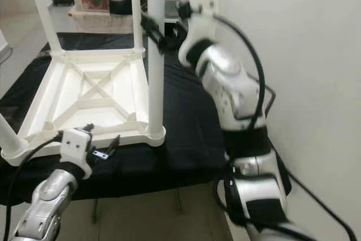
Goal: Building children table
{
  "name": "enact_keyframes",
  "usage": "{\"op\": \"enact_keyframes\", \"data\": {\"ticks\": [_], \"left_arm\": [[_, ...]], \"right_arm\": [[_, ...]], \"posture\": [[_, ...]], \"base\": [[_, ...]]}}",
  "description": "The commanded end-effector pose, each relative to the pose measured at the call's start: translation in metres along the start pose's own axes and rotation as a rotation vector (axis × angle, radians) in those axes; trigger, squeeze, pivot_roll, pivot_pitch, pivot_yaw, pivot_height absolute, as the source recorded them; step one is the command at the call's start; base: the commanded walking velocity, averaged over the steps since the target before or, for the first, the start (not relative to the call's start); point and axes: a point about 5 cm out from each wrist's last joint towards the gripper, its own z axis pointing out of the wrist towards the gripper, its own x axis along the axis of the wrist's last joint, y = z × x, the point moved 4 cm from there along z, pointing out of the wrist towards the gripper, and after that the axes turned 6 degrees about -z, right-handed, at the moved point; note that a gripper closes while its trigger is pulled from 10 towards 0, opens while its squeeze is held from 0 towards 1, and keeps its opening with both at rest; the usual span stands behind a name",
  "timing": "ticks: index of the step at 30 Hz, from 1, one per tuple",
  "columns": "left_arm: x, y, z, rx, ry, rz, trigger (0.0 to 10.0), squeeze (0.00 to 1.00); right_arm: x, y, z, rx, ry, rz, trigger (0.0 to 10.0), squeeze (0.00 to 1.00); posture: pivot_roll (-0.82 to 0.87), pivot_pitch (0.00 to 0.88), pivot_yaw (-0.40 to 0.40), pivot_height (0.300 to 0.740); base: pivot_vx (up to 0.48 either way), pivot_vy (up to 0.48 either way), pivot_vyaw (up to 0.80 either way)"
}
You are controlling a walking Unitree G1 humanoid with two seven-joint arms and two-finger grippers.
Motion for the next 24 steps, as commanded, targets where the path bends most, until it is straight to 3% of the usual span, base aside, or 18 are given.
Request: {"op": "enact_keyframes", "data": {"ticks": [1,3,4,5,17,21,24], "left_arm": [[-0.006,0.000,-0.001,0.003,-0.024,0.004,10.0,0.00],[-0.008,0.001,-0.002,0.003,-0.027,0.002,10.0,0.00],[-0.008,0.002,-0.002,0.003,-0.029,0.002,10.0,0.00],[-0.009,0.002,-0.003,0.004,-0.031,0.001,10.0,0.00],[-0.016,0.003,-0.004,0.004,-0.051,0.003,10.0,0.00],[-0.016,0.003,-0.003,0.001,-0.054,0.005,10.0,0.00],[-0.017,0.004,-0.001,-0.001,-0.056,0.006,10.0,0.00]], "right_arm": [[-0.006,0.006,0.001,-0.029,-0.022,0.028,10.0,0.00],[-0.002,0.005,0.005,-0.024,-0.014,0.033,10.0,0.00],[-0.001,0.004,0.008,-0.021,-0.012,0.035,0.9,0.00],[0.000,0.004,0.009,-0.023,-0.008,0.042,0.0,0.00],[-0.001,0.008,0.005,-0.053,-0.015,0.121,0.0,0.00],[-0.002,0.015,0.002,-0.093,-0.024,0.182,0.0,0.00],[-0.006,0.028,0.000,-0.164,-0.032,0.279,0.0,0.00]], "posture": [[0.09,0.000,-0.086,0.740],[0.09,0.000,-0.088,0.740],[0.09,0.000,-0.091,0.740],[0.09,0.000,-0.093,0.740],[0.07,0.000,-0.084,0.740],[0.06,0.000,-0.079,0.740],[0.06,0.000,-0.079,0.740]], "base": [[0.000,0.000,0.00],[0.000,0.000,0.00],[0.000,0.000,0.00],[0.000,0.000,0.00],[0.000,0.000,0.00],[0.000,0.000,0.00],[0.000,0.000,0.00]]}}
